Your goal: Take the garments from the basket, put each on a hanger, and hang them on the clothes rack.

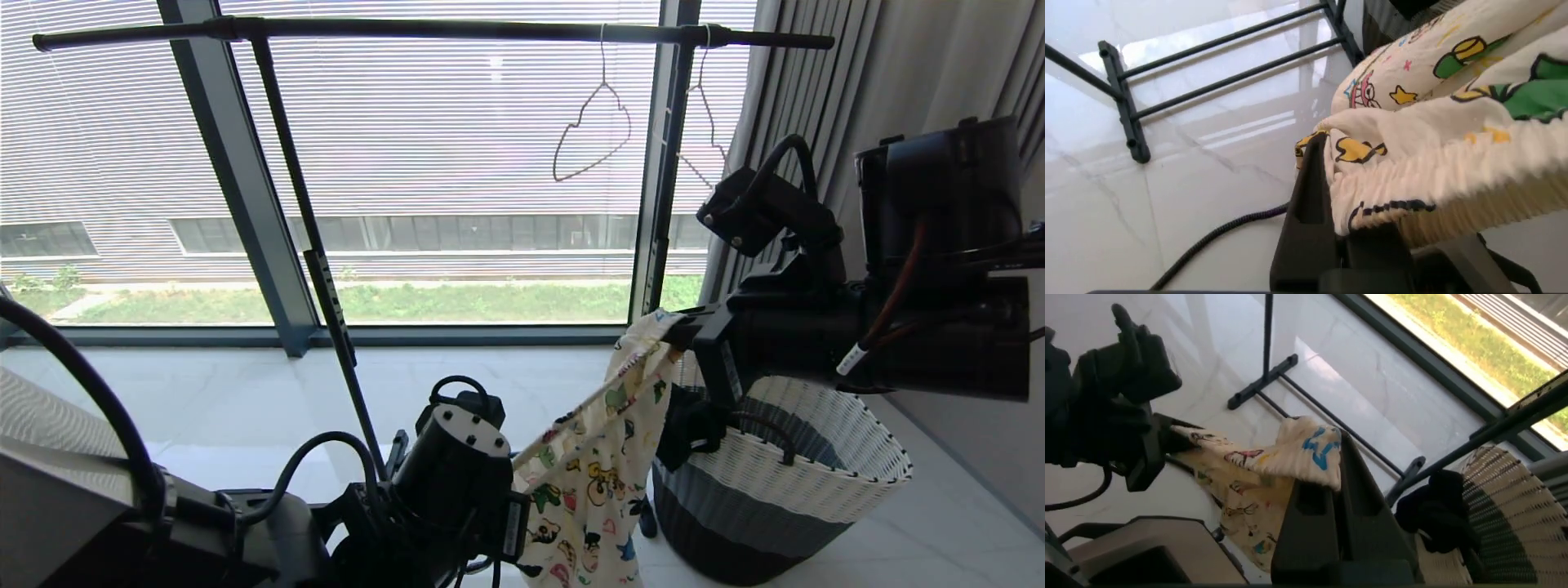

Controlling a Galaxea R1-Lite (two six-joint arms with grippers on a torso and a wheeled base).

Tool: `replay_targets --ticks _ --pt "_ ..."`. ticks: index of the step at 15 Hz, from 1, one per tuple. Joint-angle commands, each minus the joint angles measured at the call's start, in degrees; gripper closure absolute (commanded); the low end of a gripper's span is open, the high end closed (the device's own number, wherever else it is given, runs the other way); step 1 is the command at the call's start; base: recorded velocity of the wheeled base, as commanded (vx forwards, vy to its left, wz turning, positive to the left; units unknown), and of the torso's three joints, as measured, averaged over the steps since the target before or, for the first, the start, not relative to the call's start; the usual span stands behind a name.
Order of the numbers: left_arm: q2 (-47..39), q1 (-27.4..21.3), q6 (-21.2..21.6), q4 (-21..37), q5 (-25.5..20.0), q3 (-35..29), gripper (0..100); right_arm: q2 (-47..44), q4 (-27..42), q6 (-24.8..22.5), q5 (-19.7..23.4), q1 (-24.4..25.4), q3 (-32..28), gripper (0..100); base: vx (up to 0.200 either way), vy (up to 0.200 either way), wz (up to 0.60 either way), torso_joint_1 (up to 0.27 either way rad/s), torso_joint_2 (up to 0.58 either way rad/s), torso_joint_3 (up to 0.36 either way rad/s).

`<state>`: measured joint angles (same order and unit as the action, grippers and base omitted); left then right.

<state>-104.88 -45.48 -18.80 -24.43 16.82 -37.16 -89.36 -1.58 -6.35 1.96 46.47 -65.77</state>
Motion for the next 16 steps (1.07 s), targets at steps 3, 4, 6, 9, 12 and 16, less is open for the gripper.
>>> replay_targets --ticks 3,4,6,9,12,16 --pt "19.36 3.03 12.47 2.63 -8.03 -0.81 100 6.12 0.00 -0.06 -1.96 -0.33 6.62 100 0.000 0.000 0.00 0.000 0.00 0.000" --pt "22.70 4.26 15.55 8.79 -10.67 -4.33 100 7.18 0.09 -0.06 -2.05 -0.33 6.97 100 0.000 0.000 0.00 0.000 0.00 0.000" --pt "25.77 4.53 16.25 24.25 -11.55 -17.34 100 9.03 0.00 -0.15 -2.14 -0.33 6.53 100 0.000 0.000 0.00 0.000 0.00 0.000" --pt "25.42 4.53 16.42 35.94 -13.22 -31.31 100 11.13 2.82 -0.15 -2.84 -0.50 3.10 100 0.000 0.000 0.00 0.000 0.00 0.000" --pt "25.77 4.53 20.47 39.64 -15.33 -35.09 100 12.36 5.89 -0.24 -3.02 -1.65 -1.03 100 0.000 0.000 0.00 0.000 0.00 0.000" --pt "25.33 4.61 22.67 39.64 -19.46 -38.60 100 14.12 9.14 -0.24 -3.02 -1.65 -2.79 100 0.000 0.000 0.00 0.000 0.00 0.000"
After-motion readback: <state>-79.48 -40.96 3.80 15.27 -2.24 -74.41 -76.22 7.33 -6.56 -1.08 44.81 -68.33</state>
